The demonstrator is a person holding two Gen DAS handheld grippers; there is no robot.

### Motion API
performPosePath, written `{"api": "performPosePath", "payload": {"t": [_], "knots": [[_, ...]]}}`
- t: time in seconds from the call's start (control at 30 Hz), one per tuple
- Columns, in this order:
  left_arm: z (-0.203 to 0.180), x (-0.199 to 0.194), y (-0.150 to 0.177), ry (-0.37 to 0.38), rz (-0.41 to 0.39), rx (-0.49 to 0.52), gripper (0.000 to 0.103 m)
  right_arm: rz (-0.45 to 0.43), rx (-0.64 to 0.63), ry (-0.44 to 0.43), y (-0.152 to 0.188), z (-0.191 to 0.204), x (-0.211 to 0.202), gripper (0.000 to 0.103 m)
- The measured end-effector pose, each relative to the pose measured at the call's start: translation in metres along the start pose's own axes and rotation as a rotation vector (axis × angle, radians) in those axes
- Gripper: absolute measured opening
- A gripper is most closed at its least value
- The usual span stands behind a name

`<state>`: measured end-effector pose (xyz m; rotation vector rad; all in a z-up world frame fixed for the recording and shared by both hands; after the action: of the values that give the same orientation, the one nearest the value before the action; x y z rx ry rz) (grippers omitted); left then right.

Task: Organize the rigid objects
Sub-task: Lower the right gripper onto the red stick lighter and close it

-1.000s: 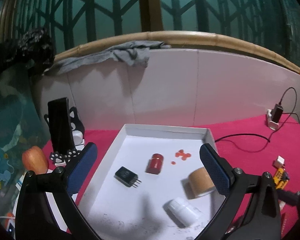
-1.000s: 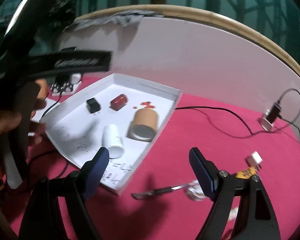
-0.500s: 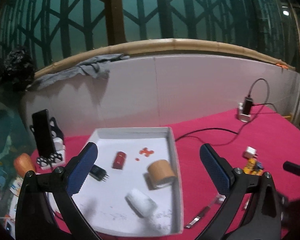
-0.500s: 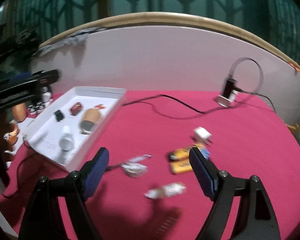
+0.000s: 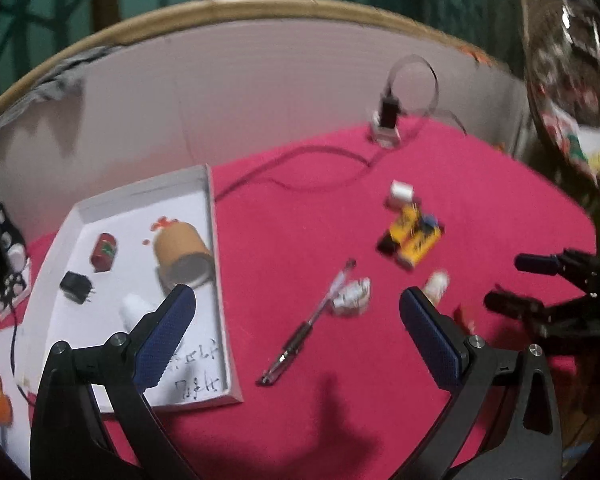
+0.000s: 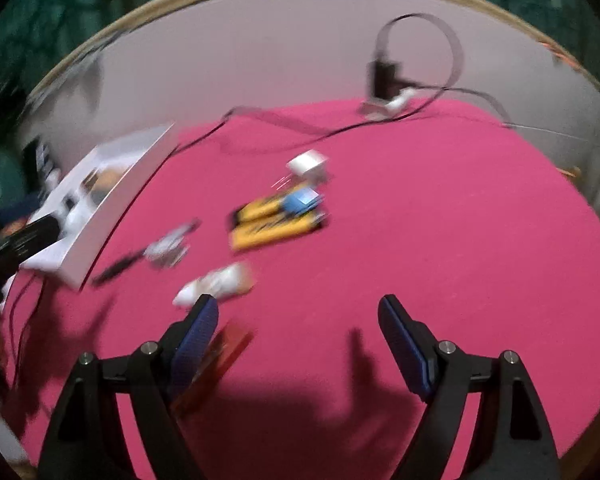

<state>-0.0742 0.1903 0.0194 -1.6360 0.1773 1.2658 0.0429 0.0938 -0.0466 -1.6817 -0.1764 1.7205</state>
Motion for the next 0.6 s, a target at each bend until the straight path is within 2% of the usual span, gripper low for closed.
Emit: {"api": "performPosePath", "payload": {"t": [0.07, 0.17, 0.23, 0.37, 0.4, 0.43, 0.47, 0.5, 0.53, 0.57, 0.6], "knots": [[0.001, 0.010, 0.004, -0.017, 0.035, 0.023, 0.103, 0.032, -0.044, -0.011, 0.008, 0.021, 0.012, 0.081], [0.001, 0.029, 0.009, -0.021, 0.106, 0.065, 0.103, 0.043, -0.071, 0.052, 0.008, 0.035, 0.025, 0.081], [-0.001, 0.039, 0.013, -0.035, 0.138, 0.112, 0.103, 0.056, -0.083, 0.070, 0.010, 0.037, 0.030, 0.081], [-0.008, 0.053, 0.018, -0.038, 0.178, 0.152, 0.102, 0.022, -0.141, 0.135, 0.010, 0.035, 0.028, 0.080], [-0.010, 0.055, 0.018, -0.039, 0.185, 0.161, 0.101, 0.018, -0.152, 0.135, 0.012, 0.033, 0.025, 0.074], [-0.013, 0.056, 0.016, -0.039, 0.185, 0.183, 0.099, 0.017, -0.163, 0.130, 0.012, 0.030, 0.022, 0.060], [-0.015, 0.057, 0.016, -0.032, 0.188, 0.201, 0.098, 0.020, -0.167, 0.128, 0.013, 0.028, 0.022, 0.054], [-0.019, 0.058, 0.015, -0.023, 0.197, 0.229, 0.098, 0.023, -0.168, 0.129, 0.014, 0.022, 0.020, 0.044], [-0.019, 0.061, 0.014, -0.023, 0.204, 0.244, 0.097, 0.026, -0.165, 0.130, 0.014, 0.016, 0.019, 0.038], [-0.021, 0.063, 0.013, -0.015, 0.219, 0.266, 0.095, 0.027, -0.154, 0.122, 0.014, 0.009, 0.019, 0.036], [-0.023, 0.065, 0.013, 0.003, 0.236, 0.277, 0.087, 0.028, -0.139, 0.110, 0.014, 0.005, 0.018, 0.034]]}}
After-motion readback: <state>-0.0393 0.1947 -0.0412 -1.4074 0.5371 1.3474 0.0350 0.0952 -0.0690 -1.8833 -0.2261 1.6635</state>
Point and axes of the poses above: each gripper's, at about its wrist camera, not at the fingertips, and x roughly the way its jaws point, z to its left, y to its underside, the point moved 9 cm from there along x, roughly the way its jaws point, and after that the axes turned 10 degrees about z, right-handed, at the moved point
